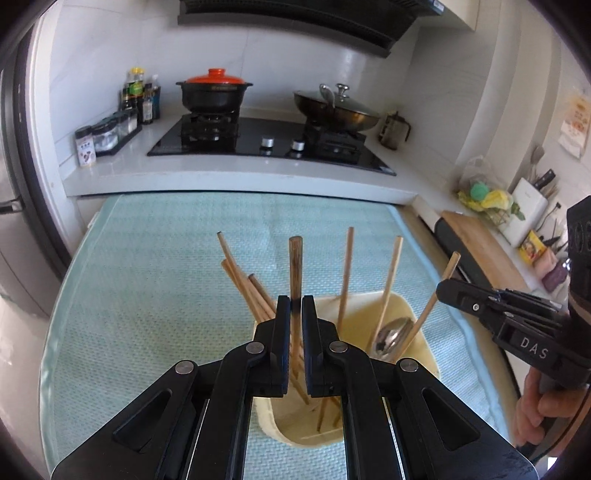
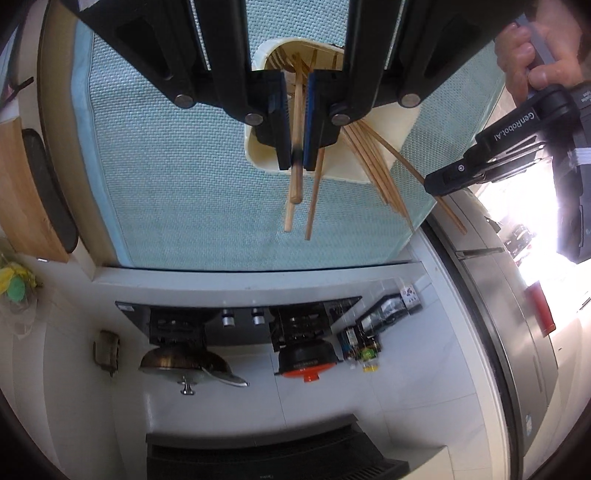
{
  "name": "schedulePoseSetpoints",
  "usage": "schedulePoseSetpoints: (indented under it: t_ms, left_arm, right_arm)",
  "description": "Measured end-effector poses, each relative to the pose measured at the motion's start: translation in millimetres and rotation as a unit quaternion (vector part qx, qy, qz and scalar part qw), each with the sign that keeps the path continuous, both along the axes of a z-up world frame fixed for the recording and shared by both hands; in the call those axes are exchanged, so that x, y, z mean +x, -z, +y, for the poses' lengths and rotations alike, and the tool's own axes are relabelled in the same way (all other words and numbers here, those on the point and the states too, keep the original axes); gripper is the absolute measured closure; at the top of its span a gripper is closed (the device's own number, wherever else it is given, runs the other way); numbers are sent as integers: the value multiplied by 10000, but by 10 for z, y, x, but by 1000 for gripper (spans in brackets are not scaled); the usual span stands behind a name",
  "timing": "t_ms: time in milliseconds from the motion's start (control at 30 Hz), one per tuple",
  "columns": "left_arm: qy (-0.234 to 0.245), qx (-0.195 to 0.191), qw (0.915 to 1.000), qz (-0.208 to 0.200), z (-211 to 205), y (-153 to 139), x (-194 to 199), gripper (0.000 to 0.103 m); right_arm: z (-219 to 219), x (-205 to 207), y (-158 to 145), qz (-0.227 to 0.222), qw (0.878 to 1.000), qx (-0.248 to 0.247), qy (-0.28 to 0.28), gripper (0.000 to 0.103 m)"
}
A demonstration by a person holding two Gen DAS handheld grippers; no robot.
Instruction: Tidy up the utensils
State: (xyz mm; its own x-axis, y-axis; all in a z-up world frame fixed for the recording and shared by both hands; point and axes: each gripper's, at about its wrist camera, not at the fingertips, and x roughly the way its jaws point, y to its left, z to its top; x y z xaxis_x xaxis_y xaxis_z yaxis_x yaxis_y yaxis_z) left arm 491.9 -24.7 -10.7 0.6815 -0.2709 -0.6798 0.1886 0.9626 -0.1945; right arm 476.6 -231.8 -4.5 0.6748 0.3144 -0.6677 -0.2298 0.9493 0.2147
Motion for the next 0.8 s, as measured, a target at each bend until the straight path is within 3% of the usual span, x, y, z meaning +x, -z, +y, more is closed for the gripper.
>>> schedulePoseSetpoints:
  t_ms: [33, 67, 100, 133, 167, 233, 300, 433, 533, 633, 700, 800]
  left_arm:
    - [-46, -4, 10000, -3, 9, -15, 24, 90]
    - [-97, -43, 9999, -45, 33, -55, 23, 73]
    - [-174, -80, 9997, -141, 70, -120, -10, 49]
    - [-265, -94, 9992, -300, 115, -203, -77, 38]
    - [-330, -90, 9981, -505, 157, -299, -156, 26]
    - [-449, 29, 9949, -902, 226, -514, -370, 19]
    - [-587, 201, 9899, -1274, 267, -718, -627, 3]
    - [-834, 570, 9716, -2138, 263, -1037, -1289, 0]
    - [-1150, 1038, 9605, -2311, 191, -1103, -1703, 0]
    - [-1236, 1270, 9595, -2190, 123, -1017, -2073, 0]
    - [-1282, 1249, 9599, -2156, 106, -925, -2317, 0]
    - [-1320, 1057, 9689, -1809, 118, -776, -2568, 0]
  right_arm:
    - [-6, 45, 18, 27, 10000, -62, 65, 93]
    - [-3, 87, 17, 40, 9998, -150, 141, 76]
    - [0, 115, -12, 17, 9995, -212, 216, 63]
    - [-10, 104, -69, -89, 9994, -207, 271, 41]
    - [-36, 60, -146, -238, 9991, -165, 317, 39]
    - [-91, -27, -352, -465, 9980, -131, 398, 39]
    - [-165, -217, -582, -814, 9954, -66, 504, 38]
    - [-223, -750, -1027, -1621, 9845, -157, 658, 24]
    - [-178, -1218, -1229, -2131, 9735, -394, 726, 15]
    - [-110, -1695, -1292, -2483, 9648, -574, 653, 11]
    - [-64, -2013, -1260, -2660, 9597, -697, 585, 3]
    - [10, -2402, -1159, -2785, 9561, -772, 476, 0]
